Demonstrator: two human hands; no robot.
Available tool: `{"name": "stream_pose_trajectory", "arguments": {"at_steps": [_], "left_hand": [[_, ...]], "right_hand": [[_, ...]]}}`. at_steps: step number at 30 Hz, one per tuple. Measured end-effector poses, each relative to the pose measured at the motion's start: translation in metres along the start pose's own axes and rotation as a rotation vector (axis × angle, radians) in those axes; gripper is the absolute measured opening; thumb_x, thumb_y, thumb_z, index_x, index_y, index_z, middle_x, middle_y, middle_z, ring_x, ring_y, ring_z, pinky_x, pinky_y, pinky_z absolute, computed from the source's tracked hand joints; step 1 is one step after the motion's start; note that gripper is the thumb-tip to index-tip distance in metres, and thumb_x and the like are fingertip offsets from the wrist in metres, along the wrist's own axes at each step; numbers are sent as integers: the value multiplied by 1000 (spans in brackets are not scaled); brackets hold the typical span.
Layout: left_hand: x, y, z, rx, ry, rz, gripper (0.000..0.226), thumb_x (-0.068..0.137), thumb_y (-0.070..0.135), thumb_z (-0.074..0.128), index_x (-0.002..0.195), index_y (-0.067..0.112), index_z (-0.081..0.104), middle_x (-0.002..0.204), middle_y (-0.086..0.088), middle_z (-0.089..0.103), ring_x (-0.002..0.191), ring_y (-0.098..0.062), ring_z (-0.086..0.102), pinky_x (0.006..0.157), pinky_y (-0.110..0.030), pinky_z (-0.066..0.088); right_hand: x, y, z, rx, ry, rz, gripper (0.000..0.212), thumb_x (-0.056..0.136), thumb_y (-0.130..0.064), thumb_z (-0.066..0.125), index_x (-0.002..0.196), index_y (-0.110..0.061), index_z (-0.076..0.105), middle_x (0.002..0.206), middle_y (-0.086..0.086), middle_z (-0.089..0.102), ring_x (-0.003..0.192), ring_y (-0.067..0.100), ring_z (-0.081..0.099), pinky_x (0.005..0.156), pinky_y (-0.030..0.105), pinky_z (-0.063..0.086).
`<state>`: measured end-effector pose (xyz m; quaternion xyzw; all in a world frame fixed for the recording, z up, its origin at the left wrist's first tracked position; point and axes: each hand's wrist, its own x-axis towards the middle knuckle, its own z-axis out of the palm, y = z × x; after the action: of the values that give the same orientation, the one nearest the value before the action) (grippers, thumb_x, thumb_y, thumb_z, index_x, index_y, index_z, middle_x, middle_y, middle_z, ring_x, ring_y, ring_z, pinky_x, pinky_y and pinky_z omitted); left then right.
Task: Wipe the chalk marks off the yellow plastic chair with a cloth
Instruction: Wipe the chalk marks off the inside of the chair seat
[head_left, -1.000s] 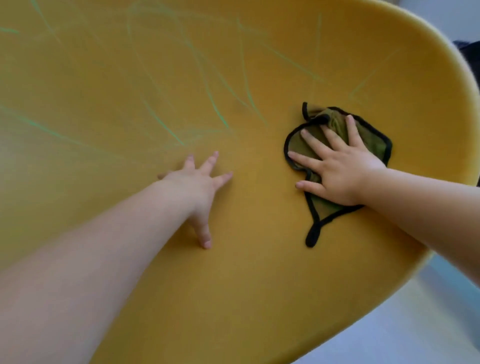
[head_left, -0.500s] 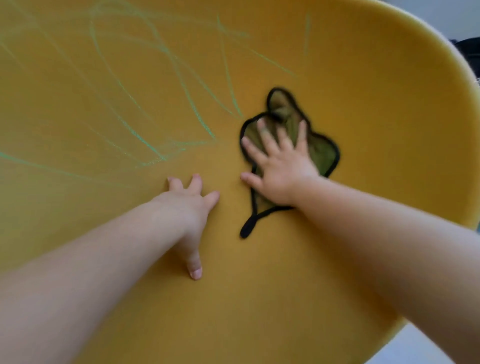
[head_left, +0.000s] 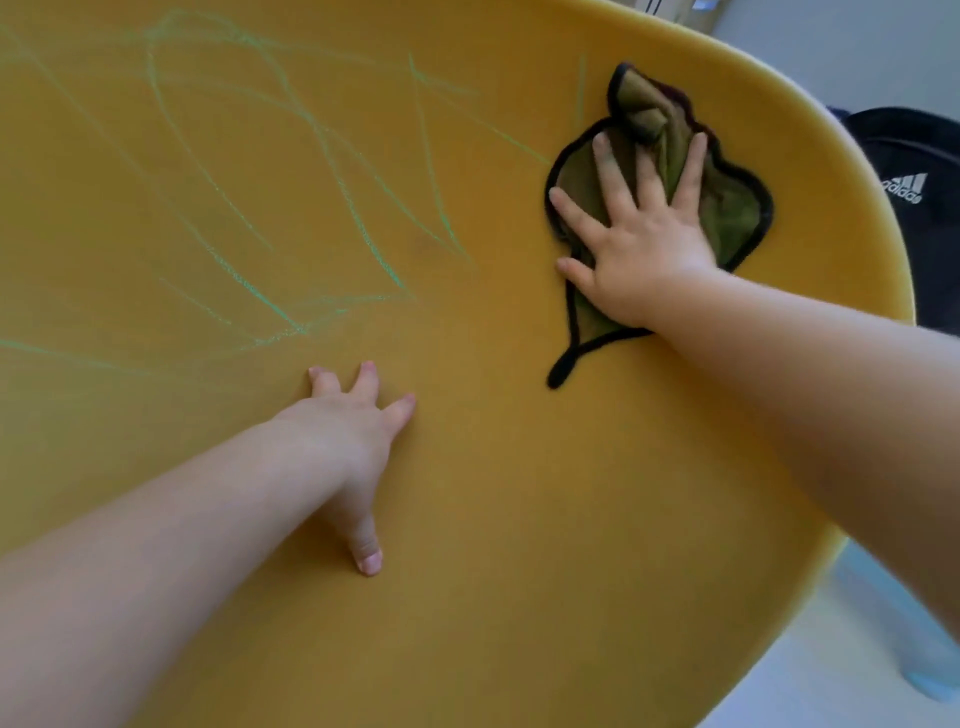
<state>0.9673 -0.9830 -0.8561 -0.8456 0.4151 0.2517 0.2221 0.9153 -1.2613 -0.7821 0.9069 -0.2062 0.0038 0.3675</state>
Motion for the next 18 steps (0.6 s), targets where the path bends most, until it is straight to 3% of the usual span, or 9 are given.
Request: {"name": "stream_pose_trajectory", "arguments": {"at_steps": [6, 9, 11, 13, 18], "left_hand": [[-3, 3, -4, 1, -17, -16, 153, 48, 71, 82, 149, 32, -26, 159, -11, -27, 143, -53, -7, 112, -53, 28], [-4, 2, -4, -5, -8, -13, 154, 49, 70, 82, 150, 31, -27, 159, -12, -27, 143, -54, -7, 114, -55, 25], [-3, 0, -1, -13, -6, -4, 154, 48, 71, 82, 149, 31, -27, 159, -12, -27, 143, -54, -7, 114, -55, 26], [-3, -2, 1, -18, -3, 8, 155, 46, 73, 82, 149, 32, -27, 159, -12, -27, 143, -54, -6, 113, -53, 29], [0, -5, 4, -6, 18, 32, 155, 43, 77, 80, 149, 34, -26, 159, -10, -26, 143, -52, -3, 112, -51, 33]], "right_hand": [[-35, -125, 4, 412, -122, -131, 71, 97, -72, 2, 160, -41, -13, 169, 0, -23, 158, 36, -5, 114, 72, -15], [-54, -143, -1, 459, -148, -299, 68, 99, -71, 3, 160, -44, -11, 170, -7, -19, 158, 31, -2, 117, 68, -16], [-56, -121, 2, 375, -122, -410, 67, 98, -73, 4, 158, -48, -10, 170, -10, -17, 159, 29, 0, 119, 65, -16], [-46, -78, 8, 241, -80, -409, 72, 94, -79, 6, 158, -50, -7, 170, -10, -14, 159, 27, 3, 119, 65, -15], [-1, 32, -1, -70, 59, -63, 97, 80, -93, 0, 160, -39, -15, 172, 5, -11, 158, 34, 3, 119, 67, -12]]}}
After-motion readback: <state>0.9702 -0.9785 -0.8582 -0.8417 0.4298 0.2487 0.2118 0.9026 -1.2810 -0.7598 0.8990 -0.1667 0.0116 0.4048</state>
